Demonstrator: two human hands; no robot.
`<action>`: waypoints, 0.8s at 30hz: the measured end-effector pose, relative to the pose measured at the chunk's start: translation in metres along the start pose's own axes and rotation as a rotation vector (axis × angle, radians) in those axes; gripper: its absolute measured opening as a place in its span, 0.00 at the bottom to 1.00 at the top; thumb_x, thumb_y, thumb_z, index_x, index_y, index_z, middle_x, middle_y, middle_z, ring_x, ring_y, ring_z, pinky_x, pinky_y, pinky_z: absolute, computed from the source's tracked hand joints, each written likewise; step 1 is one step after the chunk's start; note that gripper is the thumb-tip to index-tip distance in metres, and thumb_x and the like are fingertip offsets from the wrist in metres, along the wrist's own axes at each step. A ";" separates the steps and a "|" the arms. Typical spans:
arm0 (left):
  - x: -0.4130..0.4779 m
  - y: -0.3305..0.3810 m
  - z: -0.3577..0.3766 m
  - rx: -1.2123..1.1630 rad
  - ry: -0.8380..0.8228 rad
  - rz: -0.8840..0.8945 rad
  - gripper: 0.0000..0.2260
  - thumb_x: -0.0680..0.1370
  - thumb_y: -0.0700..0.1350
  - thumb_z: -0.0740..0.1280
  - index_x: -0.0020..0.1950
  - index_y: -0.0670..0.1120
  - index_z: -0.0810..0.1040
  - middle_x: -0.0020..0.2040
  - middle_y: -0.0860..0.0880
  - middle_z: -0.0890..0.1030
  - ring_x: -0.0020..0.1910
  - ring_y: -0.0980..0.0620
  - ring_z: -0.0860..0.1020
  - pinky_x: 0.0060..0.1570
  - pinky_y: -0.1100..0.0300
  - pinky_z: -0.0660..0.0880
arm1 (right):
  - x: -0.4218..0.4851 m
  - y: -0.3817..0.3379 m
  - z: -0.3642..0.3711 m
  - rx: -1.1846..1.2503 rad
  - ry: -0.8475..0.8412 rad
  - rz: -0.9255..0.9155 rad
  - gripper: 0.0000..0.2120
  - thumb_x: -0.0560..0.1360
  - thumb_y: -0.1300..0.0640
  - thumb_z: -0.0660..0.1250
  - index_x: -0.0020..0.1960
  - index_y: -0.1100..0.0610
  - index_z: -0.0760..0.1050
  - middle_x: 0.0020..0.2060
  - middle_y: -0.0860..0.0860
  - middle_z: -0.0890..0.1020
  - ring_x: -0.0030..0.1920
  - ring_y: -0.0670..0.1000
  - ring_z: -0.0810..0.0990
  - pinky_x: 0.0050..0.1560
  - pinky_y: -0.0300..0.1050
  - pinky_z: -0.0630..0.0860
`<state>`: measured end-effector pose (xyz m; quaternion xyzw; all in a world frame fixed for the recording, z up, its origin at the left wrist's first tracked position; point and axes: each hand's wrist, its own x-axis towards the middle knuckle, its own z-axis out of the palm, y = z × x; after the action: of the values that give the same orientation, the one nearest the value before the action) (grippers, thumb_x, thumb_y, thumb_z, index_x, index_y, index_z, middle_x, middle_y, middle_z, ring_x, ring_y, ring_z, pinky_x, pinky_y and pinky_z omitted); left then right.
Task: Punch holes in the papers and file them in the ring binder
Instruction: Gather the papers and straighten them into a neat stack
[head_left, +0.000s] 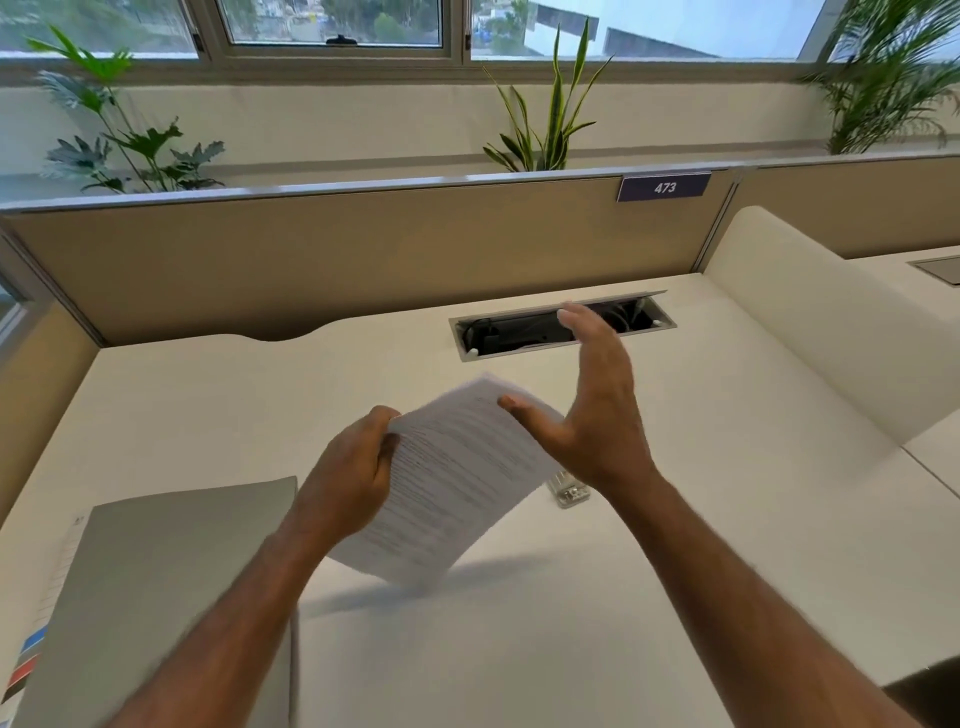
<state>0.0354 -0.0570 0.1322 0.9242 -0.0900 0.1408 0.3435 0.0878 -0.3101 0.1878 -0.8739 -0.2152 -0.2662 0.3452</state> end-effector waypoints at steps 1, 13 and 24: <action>0.002 0.005 -0.004 0.019 -0.018 0.024 0.11 0.76 0.58 0.50 0.48 0.55 0.69 0.40 0.57 0.76 0.39 0.58 0.77 0.33 0.70 0.66 | 0.004 -0.002 0.000 0.030 -0.102 0.027 0.35 0.70 0.40 0.72 0.71 0.53 0.65 0.68 0.50 0.71 0.69 0.46 0.67 0.71 0.60 0.66; -0.016 -0.045 -0.020 0.043 0.195 -0.154 0.21 0.75 0.52 0.70 0.65 0.48 0.69 0.58 0.49 0.77 0.54 0.48 0.77 0.55 0.51 0.74 | -0.030 0.040 0.022 0.540 -0.305 0.326 0.08 0.78 0.50 0.62 0.52 0.49 0.79 0.44 0.44 0.84 0.44 0.47 0.84 0.39 0.39 0.80; -0.025 -0.065 0.026 -0.665 0.311 -0.442 0.08 0.81 0.38 0.61 0.49 0.52 0.69 0.46 0.53 0.78 0.46 0.58 0.78 0.43 0.72 0.75 | -0.069 0.063 0.046 0.807 -0.126 0.612 0.05 0.78 0.55 0.64 0.52 0.50 0.78 0.46 0.46 0.85 0.45 0.51 0.84 0.40 0.42 0.81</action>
<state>0.0339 -0.0236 0.0652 0.7278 0.1227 0.1648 0.6543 0.0846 -0.3325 0.0865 -0.7083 -0.0554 0.0046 0.7037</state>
